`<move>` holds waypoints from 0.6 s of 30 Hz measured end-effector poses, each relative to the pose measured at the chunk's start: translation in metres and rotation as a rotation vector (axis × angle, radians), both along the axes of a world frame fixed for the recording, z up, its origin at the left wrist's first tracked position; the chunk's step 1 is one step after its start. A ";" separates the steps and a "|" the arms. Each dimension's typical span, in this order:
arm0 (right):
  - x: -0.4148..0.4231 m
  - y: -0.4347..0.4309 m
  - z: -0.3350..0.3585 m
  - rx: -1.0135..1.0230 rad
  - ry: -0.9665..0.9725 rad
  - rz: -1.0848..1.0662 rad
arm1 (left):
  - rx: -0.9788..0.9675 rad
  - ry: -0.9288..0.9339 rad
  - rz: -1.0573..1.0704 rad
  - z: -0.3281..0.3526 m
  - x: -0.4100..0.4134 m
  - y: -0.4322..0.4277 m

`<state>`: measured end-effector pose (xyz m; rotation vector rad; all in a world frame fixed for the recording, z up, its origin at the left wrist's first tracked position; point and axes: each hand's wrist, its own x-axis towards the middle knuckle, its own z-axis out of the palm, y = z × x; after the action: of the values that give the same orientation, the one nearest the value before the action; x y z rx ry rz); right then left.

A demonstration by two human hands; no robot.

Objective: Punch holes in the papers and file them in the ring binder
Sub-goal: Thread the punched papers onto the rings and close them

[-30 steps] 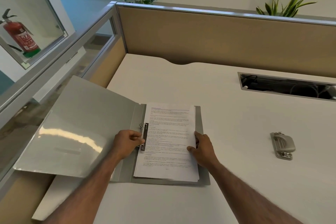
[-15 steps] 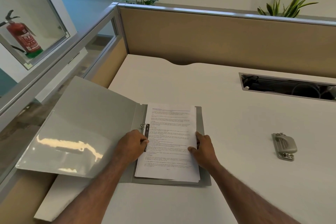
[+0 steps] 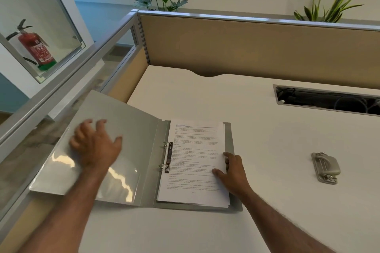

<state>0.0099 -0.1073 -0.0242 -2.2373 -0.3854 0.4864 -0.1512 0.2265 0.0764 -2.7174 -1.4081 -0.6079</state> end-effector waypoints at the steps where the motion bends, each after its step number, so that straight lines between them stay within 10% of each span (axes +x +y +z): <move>1: -0.001 -0.001 0.000 -0.002 -0.009 0.010 | -0.023 0.043 0.068 0.004 -0.005 0.010; 9: 0.000 0.000 -0.003 -0.038 -0.033 0.029 | -0.135 0.052 0.126 0.023 -0.025 0.040; 18: 0.000 0.001 0.001 -0.082 -0.032 0.043 | -0.440 -0.246 -0.311 0.124 0.004 0.010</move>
<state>0.0103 -0.1066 -0.0233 -2.3225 -0.4388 0.4973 -0.1473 0.2366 0.2001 -3.3545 -1.3012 -0.7452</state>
